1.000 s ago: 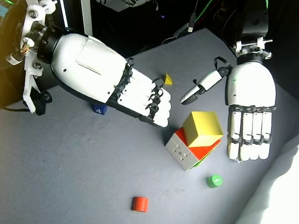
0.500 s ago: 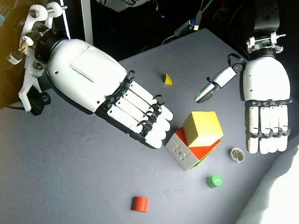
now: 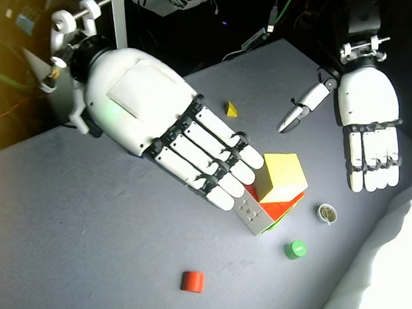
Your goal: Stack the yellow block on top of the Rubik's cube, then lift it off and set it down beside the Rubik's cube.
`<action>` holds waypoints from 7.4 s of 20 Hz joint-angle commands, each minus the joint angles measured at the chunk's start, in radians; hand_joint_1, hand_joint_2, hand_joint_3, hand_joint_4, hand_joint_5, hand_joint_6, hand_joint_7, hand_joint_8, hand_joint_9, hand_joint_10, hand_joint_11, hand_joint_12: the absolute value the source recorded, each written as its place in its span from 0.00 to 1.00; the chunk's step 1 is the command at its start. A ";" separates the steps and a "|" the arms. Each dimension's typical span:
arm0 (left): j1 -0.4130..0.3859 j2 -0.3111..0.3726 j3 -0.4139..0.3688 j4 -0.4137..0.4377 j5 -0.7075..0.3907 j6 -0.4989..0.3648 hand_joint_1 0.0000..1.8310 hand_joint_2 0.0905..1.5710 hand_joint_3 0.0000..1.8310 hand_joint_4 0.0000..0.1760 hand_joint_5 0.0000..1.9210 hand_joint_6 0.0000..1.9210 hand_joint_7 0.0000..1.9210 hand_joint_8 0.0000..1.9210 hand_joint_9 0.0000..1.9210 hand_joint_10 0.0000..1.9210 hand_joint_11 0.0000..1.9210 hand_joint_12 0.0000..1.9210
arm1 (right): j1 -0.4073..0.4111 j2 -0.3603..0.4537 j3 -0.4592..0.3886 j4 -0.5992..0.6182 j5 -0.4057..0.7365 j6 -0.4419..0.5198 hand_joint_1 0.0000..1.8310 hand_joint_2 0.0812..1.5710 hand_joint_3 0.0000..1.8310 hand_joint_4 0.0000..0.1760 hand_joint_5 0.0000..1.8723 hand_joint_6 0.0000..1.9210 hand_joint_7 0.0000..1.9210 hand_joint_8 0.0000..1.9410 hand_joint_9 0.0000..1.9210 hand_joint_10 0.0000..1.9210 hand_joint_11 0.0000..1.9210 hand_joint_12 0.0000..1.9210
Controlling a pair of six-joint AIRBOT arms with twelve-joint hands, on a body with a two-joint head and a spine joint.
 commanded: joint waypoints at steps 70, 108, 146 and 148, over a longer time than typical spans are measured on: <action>0.094 0.341 -0.375 0.419 0.087 -0.003 0.04 0.53 0.00 0.00 0.00 0.00 0.00 0.00 0.00 0.00 0.00 0.00 | 0.178 -0.538 0.610 0.492 -0.298 0.024 0.69 0.68 0.02 0.00 0.00 0.00 0.00 0.00 0.00 0.00 0.00 0.00; 0.083 0.344 -0.369 0.396 0.057 -0.003 0.04 0.57 0.00 0.00 0.00 0.00 0.00 0.00 0.00 0.00 0.00 0.00 | 0.095 -0.104 0.179 0.361 -0.343 0.050 0.73 0.76 0.00 0.00 0.42 0.62 0.43 0.70 0.33 0.82 0.11 0.97; 0.078 0.344 -0.370 0.396 0.056 -0.001 0.05 0.57 0.00 0.00 0.00 0.00 0.01 0.00 0.01 0.00 0.00 0.00 | -0.285 -0.263 0.287 -0.236 -0.063 0.649 0.73 0.77 0.00 0.00 0.41 0.63 0.42 0.71 0.31 0.85 0.09 0.99; 0.078 0.344 -0.370 0.396 0.056 -0.001 0.05 0.58 0.00 0.00 0.00 0.00 0.01 0.00 0.01 0.00 0.00 0.00 | -0.293 -0.272 0.287 -0.272 -0.045 0.662 0.73 0.77 0.00 0.00 0.40 0.64 0.41 0.71 0.31 0.85 0.09 1.00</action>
